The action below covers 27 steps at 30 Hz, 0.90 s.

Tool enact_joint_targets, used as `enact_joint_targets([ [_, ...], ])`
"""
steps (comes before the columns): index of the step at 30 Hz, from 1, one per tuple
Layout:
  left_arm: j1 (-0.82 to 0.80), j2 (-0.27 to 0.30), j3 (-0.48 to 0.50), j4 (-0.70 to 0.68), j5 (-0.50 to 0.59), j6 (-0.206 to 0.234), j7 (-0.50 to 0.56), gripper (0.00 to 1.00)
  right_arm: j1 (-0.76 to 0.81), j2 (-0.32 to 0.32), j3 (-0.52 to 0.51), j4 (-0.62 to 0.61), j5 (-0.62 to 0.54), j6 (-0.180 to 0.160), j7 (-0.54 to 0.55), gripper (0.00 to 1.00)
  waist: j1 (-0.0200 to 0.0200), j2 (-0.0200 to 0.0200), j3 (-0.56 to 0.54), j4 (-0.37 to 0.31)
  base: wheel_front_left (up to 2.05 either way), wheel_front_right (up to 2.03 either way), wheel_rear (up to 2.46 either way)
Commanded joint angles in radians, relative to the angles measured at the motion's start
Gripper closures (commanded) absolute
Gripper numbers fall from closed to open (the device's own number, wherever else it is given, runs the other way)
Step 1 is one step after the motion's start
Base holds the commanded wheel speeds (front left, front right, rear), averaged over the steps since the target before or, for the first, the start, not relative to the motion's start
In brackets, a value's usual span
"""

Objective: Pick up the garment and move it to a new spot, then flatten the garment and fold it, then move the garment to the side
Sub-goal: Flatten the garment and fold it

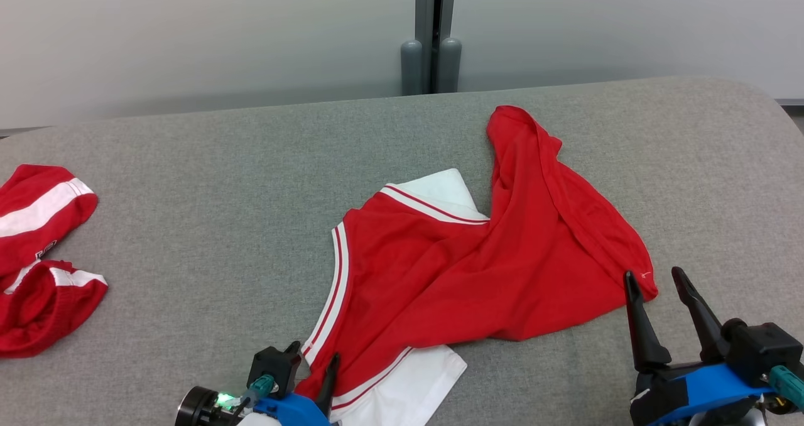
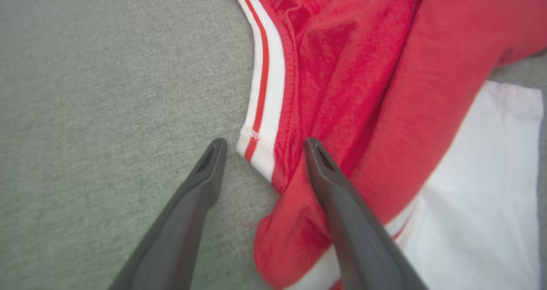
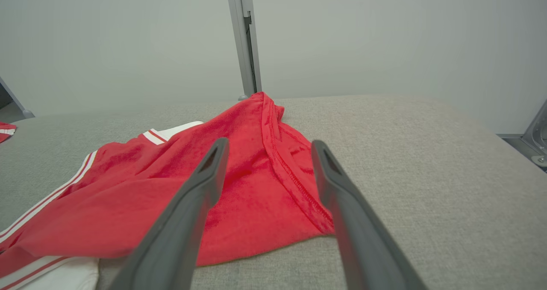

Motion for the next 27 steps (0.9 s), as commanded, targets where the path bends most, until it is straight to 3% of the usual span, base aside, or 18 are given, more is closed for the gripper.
enact_joint_targets([
  [1, -0.007, -0.005, -0.015, 0.021, 0.0, -0.003, -0.007, 0.0, -0.017, 0.001, 0.003, 0.003, 0.008, 0.0, -0.009, 0.0, 0.0, 0.0, 0.002, -0.002, 0.0, 0.0, 0.0],
  [3, -0.018, -0.01, -0.034, 0.028, 0.005, -0.004, -0.028, 0.0, -0.02, 0.001, 0.006, 0.005, 0.007, 0.0, -0.012, 0.0, 0.0, 0.0, 0.003, -0.004, 0.0, 0.0, 0.0],
  [4, -0.024, -0.014, -0.042, 0.032, 0.004, -0.005, -0.038, 0.23, -0.021, 0.001, 0.006, 0.006, 0.008, 0.0, -0.013, 0.0, 0.0, 0.0, 0.003, -0.004, 0.0, 0.0, 0.0],
  [5, -0.028, -0.019, -0.05, 0.04, 0.002, -0.005, -0.042, 0.57, -0.022, 0.001, 0.008, 0.007, 0.008, 0.0, -0.015, 0.0, 0.0, 0.0, 0.002, -0.004, 0.0, 0.0, 0.0],
  [6, -0.03, -0.022, -0.06, 0.048, 0.0, -0.006, -0.046, 1.0, -0.021, 0.001, 0.009, 0.007, 0.009, 0.0, -0.016, 0.0, 0.0, 0.0, 0.001, -0.003, 0.0, 0.0, 0.0],
  [12, -0.076, -0.021, -0.046, 0.065, -0.024, 0.011, -0.111, 1.0, -0.02, 0.001, 0.009, 0.001, 0.006, 0.0, -0.019, 0.0, 0.0, 0.0, 0.001, -0.001, 0.0, 0.0, 0.0],
  [17, -0.137, 0.023, 0.026, 0.052, -0.057, 0.038, -0.162, 1.0, -0.017, 0.001, 0.0, 0.007, 0.001, 0.0, -0.023, 0.0, 0.0, 0.0, 0.006, 0.011, 0.0, 0.0, 0.0],
  [27, -0.246, 0.124, 0.11, 0.067, -0.091, 0.056, -0.155, 1.0, -0.039, 0.0, -0.01, 0.033, -0.01, 0.0, -0.023, 0.0, 0.0, 0.0, 0.031, -0.004, 0.0, 0.0, 0.0],
])
